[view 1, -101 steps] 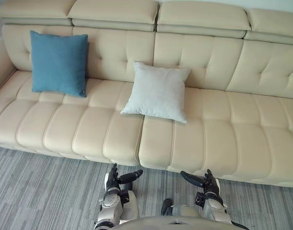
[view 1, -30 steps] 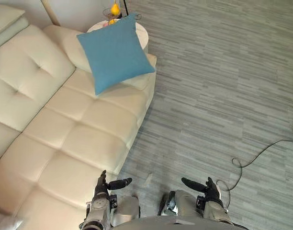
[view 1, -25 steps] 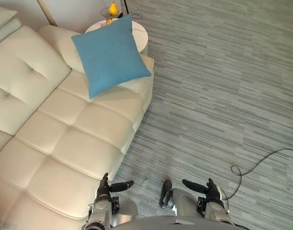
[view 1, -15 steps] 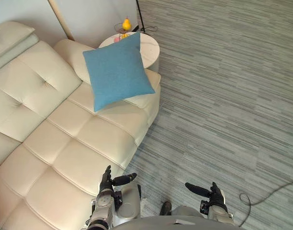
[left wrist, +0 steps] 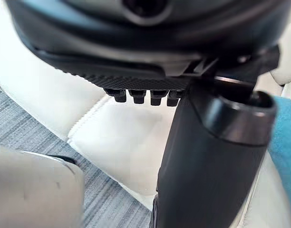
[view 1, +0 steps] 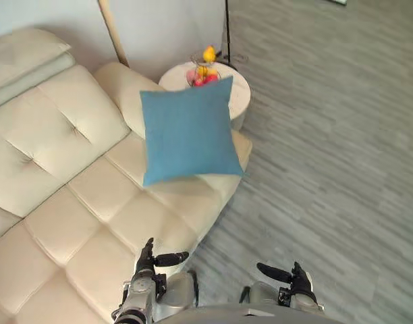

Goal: Pick up cushions and gather them together orderly.

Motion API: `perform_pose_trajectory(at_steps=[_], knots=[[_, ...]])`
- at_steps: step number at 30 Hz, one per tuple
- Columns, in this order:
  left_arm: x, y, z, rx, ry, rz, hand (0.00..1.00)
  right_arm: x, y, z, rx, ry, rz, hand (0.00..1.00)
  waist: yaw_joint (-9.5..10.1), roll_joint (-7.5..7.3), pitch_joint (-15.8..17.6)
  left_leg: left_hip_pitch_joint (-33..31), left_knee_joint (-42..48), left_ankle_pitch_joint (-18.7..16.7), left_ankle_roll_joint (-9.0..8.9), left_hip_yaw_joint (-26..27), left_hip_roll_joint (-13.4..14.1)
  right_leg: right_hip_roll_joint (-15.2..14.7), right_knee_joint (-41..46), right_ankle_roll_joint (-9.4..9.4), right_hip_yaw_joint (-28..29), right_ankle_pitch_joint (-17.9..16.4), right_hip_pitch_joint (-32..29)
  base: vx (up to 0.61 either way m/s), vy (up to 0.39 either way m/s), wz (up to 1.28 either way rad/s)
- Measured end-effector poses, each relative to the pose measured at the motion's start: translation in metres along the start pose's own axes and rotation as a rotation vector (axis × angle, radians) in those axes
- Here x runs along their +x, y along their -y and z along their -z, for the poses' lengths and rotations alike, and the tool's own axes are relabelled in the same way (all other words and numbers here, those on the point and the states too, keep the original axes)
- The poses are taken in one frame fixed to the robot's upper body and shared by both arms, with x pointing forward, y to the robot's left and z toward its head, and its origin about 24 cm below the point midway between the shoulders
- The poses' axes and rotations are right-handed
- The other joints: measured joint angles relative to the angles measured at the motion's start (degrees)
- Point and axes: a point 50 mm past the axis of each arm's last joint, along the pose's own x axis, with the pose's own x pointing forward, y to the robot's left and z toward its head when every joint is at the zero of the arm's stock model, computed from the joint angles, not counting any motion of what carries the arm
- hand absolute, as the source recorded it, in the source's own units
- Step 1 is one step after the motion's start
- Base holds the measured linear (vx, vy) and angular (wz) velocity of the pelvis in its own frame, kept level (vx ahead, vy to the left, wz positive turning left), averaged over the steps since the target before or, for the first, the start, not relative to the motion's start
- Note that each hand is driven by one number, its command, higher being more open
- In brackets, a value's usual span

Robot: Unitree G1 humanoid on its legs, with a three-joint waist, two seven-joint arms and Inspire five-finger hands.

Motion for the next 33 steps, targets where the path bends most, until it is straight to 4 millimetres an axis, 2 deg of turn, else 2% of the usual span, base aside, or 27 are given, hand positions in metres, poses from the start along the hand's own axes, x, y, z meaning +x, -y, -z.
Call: perform_pose_trajectory(at_steps=[1, 2, 4, 5, 6, 8, 9, 10, 11, 12, 14, 16, 18, 19, 22, 24, 26, 28, 33], knots=[[0.000, -0.002, 0.002, 0.014, -0.008, 0.001, 1.00, -0.001, 0.001, 0.004, -0.008, -0.007, -0.001, 1.00, -0.69, -0.63, -0.2, 2.2, 0.3, -2.1, 0.35, -1.2, -1.0, -2.8, 13.9, 1.70, 0.7, 3.4, -4.4, 0.38, 0.146, 0.58], [-0.001, -0.003, 0.006, 0.045, -0.019, 0.007, 1.00, -0.002, 0.004, 0.007, -0.021, -0.012, 0.003, 1.00, -1.54, -1.00, -0.4, 4.5, 1.1, -4.2, 0.78, -3.2, -1.6, -4.7, 25.7, 1.46, 2.1, 3.7, -8.9, 0.39, 0.116, 0.64], [-0.001, -0.008, 0.010, 0.055, -0.040, -0.005, 1.00, -0.001, 0.004, 0.004, -0.024, 0.003, 0.003, 1.00, -1.72, -1.15, -0.6, 8.5, 0.1, -5.5, 0.81, -5.3, -1.5, -5.0, 30.0, -0.68, 2.5, 1.4, -13.7, 0.45, 0.011, 0.62], [-0.001, -0.008, 0.011, 0.054, -0.043, -0.007, 1.00, -0.001, 0.004, 0.004, -0.024, 0.005, 0.002, 1.00, -1.71, -1.31, -0.7, 9.3, -0.4, -5.5, 0.78, -5.6, -1.5, -5.0, 29.4, -0.81, 2.4, 0.9, -14.3, 0.50, -0.059, 0.76], [-0.002, -0.008, 0.012, 0.053, -0.048, -0.014, 1.00, -0.002, 0.002, 0.002, -0.024, 0.019, -0.005, 1.00, -1.78, -1.33, -0.7, 12.8, -3.0, -5.5, 0.73, -7.9, -1.3, -4.0, 23.3, -1.92, 3.0, -0.2, -17.5, 0.34, -0.083, 0.65], [-0.003, -0.005, 0.014, 0.047, -0.054, -0.011, 1.00, -0.001, 0.002, -0.002, -0.020, 0.038, -0.007, 1.00, -2.12, -0.51, -1.0, 14.2, -4.5, -6.0, 0.01, -9.7, -0.3, -1.0, 14.8, -2.25, 6.5, -0.4, -20.2, 0.26, -0.105, 0.60], [-0.004, -0.003, 0.016, 0.044, -0.062, -0.008, 1.00, -0.001, 0.003, -0.004, -0.017, 0.048, -0.005, 1.00, -2.38, 0.09, -1.3, 14.6, -4.8, -6.5, -0.83, -11.2, 0.4, 1.1, 8.1, -1.92, 10.0, 0.0, -21.6, 0.33, -0.202, 0.60], [-0.005, -0.003, 0.018, 0.044, -0.067, -0.008, 1.00, -0.001, 0.002, -0.006, -0.013, 0.054, -0.005, 1.00, -2.81, 0.12, -1.4, 14.9, -5.0, -7.0, -1.64, -12.7, 0.7, 2.8, 1.7, -1.17, 13.8, 1.1, -22.2, 0.41, -0.304, 0.87], [-0.005, -0.004, 0.019, 0.046, -0.069, -0.010, 1.00, -0.001, 0.001, -0.006, -0.008, 0.055, -0.007, 1.00, -3.07, -0.41, -1.5, 15.3, -4.5, -8.4, -3.26, -14.7, 0.8, 3.5, -4.9, -0.85, 17.4, 5.5, -22.6, 0.36, -0.305, 0.86], [-0.005, -0.005, 0.021, 0.046, -0.078, -0.013, 1.00, -0.001, 0.001, -0.005, -0.008, 0.052, -0.006, 1.00, -3.17, -0.78, -1.8, 15.4, -4.0, -9.2, -3.99, -15.7, 0.8, 3.6, -5.1, -1.16, 17.4, 9.9, -21.7, 0.35, -0.351, 0.84], [-0.009, 0.006, 0.027, 0.023, -0.099, 0.004, 1.00, 0.000, 0.008, -0.006, 0.002, 0.054, 0.017, 1.00, -2.74, 2.52, -3.0, 15.5, -3.7, -9.6, -4.96, -17.6, 3.7, 5.2, -3.3, -4.52, 13.2, 7.3, -20.9, 0.40, -0.428, 0.73], [-0.009, 0.008, 0.027, 0.014, -0.100, 0.007, 1.00, 0.001, 0.012, -0.005, 0.015, 0.046, 0.032, 1.00, -2.86, 3.25, -3.1, 14.5, -1.1, -9.1, -5.90, -17.4, 5.0, 5.3, -3.1, -5.65, 10.5, 6.0, -19.4, 0.26, -0.292, 0.76], [-0.008, 0.008, 0.023, -0.020, -0.091, -0.005, 1.00, 0.000, 0.014, -0.001, 0.014, 0.036, 0.037, 1.00, -2.95, 3.44, -2.9, 8.8, 10.2, -8.1, -7.34, -16.0, 6.6, 5.8, -5.4, -7.01, 6.2, 5.1, -15.5, 0.20, -0.299, 0.99], [-0.008, 0.009, 0.020, -0.025, -0.078, -0.002, 1.00, -0.001, 0.013, 0.000, 0.016, 0.034, 0.038, 1.00, -2.67, 3.39, -2.4, 6.4, 15.3, -8.2, -7.54, -12.6, 8.2, 6.2, -7.0, -7.40, 4.0, 4.8, -12.8, 0.12, -0.239, 0.73], [-0.007, 0.008, 0.019, -0.021, -0.069, -0.003, 1.00, -0.001, 0.013, -0.003, 0.022, 0.047, 0.041, 1.00, -2.25, 3.10, -2.3, 4.6, 12.8, -7.6, -6.78, -6.3, 9.7, 6.0, -9.1, -7.62, 1.3, 4.7, -10.2, 0.04, -0.119, 0.55], [-0.008, 0.011, 0.019, -0.018, -0.071, 0.009, 1.00, -0.001, 0.014, -0.008, 0.037, 0.070, 0.042, 1.00, -2.34, 4.06, -2.6, 4.9, 5.6, -4.7, -6.44, -3.4, 9.3, 5.6, -8.9, -6.95, 0.0, 4.3, -10.5, 0.03, 0.036, 0.39], [-0.008, 0.012, 0.018, -0.015, -0.070, 0.011, 1.00, -0.002, 0.012, -0.007, 0.057, 0.061, 0.036, 1.00, -2.42, 3.57, -2.7, 6.8, 0.7, -4.4, -6.98, -3.1, 8.3, 4.7, -9.0, -6.46, -0.9, 4.1, -10.6, 0.03, 0.067, 0.41], [-0.007, 0.004, 0.021, 0.000, -0.078, -0.004, 1.00, -0.003, 0.006, -0.003, 0.077, 0.048, 0.024, 1.00, -2.02, 2.02, -3.1, 8.1, -3.2, -2.6, -6.73, -3.1, 6.7, 3.5, -9.7, -5.72, -1.3, 4.5, -10.4, 0.02, 0.055, 0.22], [-0.010, 0.002, 0.030, 0.038, -0.105, -0.001, 1.00, -0.009, 0.006, 0.002, 0.098, 0.060, 0.027, 1.00, -2.71, 1.32, -5.7, 11.5, -10.5, 0.9, -5.72, -3.1, 4.0, 1.6, -11.7, -4.36, -1.6, 5.6, -9.2, 0.02, 0.042, 0.08]])
